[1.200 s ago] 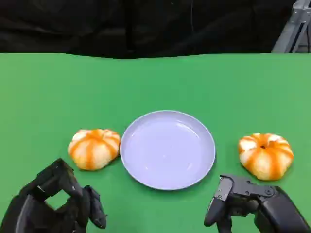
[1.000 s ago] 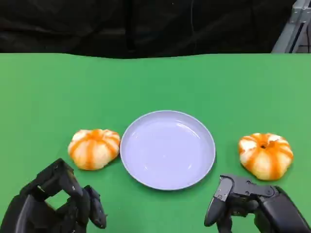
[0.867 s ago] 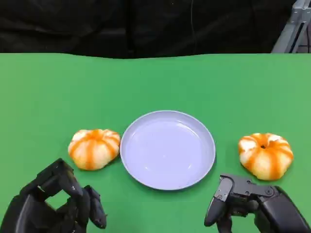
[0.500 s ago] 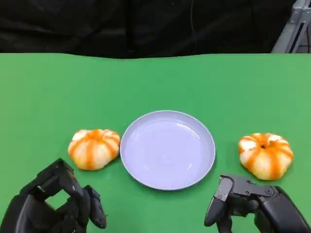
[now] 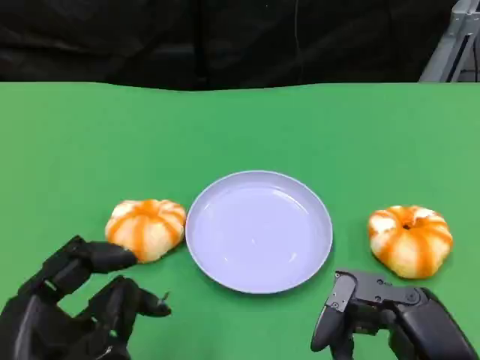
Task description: Grasp the bread from the table and place it into the plate.
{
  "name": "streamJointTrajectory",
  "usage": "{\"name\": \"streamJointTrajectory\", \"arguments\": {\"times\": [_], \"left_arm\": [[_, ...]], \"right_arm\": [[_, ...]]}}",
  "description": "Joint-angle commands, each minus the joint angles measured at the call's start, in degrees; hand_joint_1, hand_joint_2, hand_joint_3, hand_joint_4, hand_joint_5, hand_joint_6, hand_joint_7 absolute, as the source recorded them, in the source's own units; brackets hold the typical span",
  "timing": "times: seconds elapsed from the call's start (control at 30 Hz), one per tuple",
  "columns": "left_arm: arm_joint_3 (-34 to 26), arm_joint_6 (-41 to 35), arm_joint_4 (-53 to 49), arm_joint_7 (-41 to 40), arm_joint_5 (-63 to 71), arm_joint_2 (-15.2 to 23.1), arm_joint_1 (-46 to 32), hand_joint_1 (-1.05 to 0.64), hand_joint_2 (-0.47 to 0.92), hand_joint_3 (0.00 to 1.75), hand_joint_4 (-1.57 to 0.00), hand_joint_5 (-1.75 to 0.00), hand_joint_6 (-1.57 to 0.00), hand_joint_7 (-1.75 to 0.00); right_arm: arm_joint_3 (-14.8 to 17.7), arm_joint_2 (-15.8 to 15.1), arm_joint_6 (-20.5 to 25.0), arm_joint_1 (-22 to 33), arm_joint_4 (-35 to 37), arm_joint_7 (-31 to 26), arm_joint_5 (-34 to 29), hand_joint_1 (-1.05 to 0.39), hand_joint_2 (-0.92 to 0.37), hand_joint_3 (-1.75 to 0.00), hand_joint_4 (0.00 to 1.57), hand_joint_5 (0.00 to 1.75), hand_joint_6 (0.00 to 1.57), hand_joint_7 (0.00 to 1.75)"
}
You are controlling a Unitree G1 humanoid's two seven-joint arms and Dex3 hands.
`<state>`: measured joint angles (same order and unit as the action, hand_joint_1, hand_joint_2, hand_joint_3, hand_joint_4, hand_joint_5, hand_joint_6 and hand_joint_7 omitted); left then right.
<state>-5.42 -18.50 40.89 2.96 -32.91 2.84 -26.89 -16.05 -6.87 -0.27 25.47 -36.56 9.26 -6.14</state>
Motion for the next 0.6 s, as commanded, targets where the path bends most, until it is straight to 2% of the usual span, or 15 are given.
{"name": "streamJointTrajectory", "arguments": {"times": [0.03,0.1,0.3,0.37,0.43,0.47,0.5,0.53,0.6], "left_arm": [[1.4,-1.0,1.5,-1.7,11.0,5.3,4.9,-0.47,0.9,0.15,-0.46,-0.73,-0.5,-0.27],[1.8,-1.1,1.3,-1.4,13.3,5.9,5.6,-0.5,0.92,0.13,-0.4,-0.69,-0.46,-0.21],[1.8,-1.2,1.3,-1.0,14.7,5.4,5.8,-0.5,0.92,0.13,-0.38,-0.68,-0.45,-0.18],[3.4,-1.4,0.4,-1.0,22.1,9.5,7.9,-0.54,0.92,0.12,-0.34,-0.65,-0.41,-0.15],[4.1,-1.5,0.0,-0.8,26.0,10.9,8.8,-0.56,0.92,0.11,-0.31,-0.61,-0.38,-0.12],[7.3,-4.5,-1.5,-0.3,33.7,15.5,13.2,-0.57,0.92,0.11,-0.3,-0.61,-0.37,-0.11],[10.0,-7.3,-2.6,0.3,40.0,19.1,16.9,-0.58,0.91,0.06,-0.15,-0.65,-0.28,-0.06],[12.3,-9.5,-3.5,1.0,45.1,21.8,19.8,-0.58,0.91,0.04,-0.08,-0.7,-0.24,-0.04],[15.1,-12.4,-4.1,2.2,50.9,24.0,22.7,-0.59,0.9,0.01,-0.02,-0.7,-0.2,-0.01]], "right_arm": [[0.3,0.0,0.8,-0.2,-0.9,-0.6,0.2,0.08,-0.26,-1.53,0.89,1.67,0.77,1.45],[0.3,0.0,0.8,-0.2,-0.8,-0.7,0.1,0.07,-0.26,-1.53,0.9,1.66,0.76,1.45],[0.2,-0.1,0.8,-0.2,-0.8,-0.8,0.1,0.07,-0.26,-1.53,0.9,1.65,0.76,1.45],[0.2,0.0,1.0,-0.1,-1.0,-0.7,0.4,0.08,-0.26,-1.53,0.9,1.65,0.76,1.45],[0.1,0.0,1.0,0.0,-1.1,-0.7,0.6,0.08,-0.26,-1.53,0.9,1.66,0.76,1.45],[0.1,-0.1,1.0,0.1,-1.2,-0.7,0.5,0.08,-0.26,-1.53,0.9,1.66,0.76,1.45],[0.1,-0.3,0.9,0.2,-1.4,-0.6,0.4,0.08,-0.26,-1.53,0.9,1.66,0.76,1.45],[0.1,-0.3,1.0,0.2,-1.5,-0.6,0.3,0.08,-0.26,-1.53,0.9,1.66,0.76,1.45],[0.1,-0.4,1.1,0.3,-1.7,-0.6,0.1,0.08,-0.26,-1.53,0.9,1.67,0.76,1.45]]}}
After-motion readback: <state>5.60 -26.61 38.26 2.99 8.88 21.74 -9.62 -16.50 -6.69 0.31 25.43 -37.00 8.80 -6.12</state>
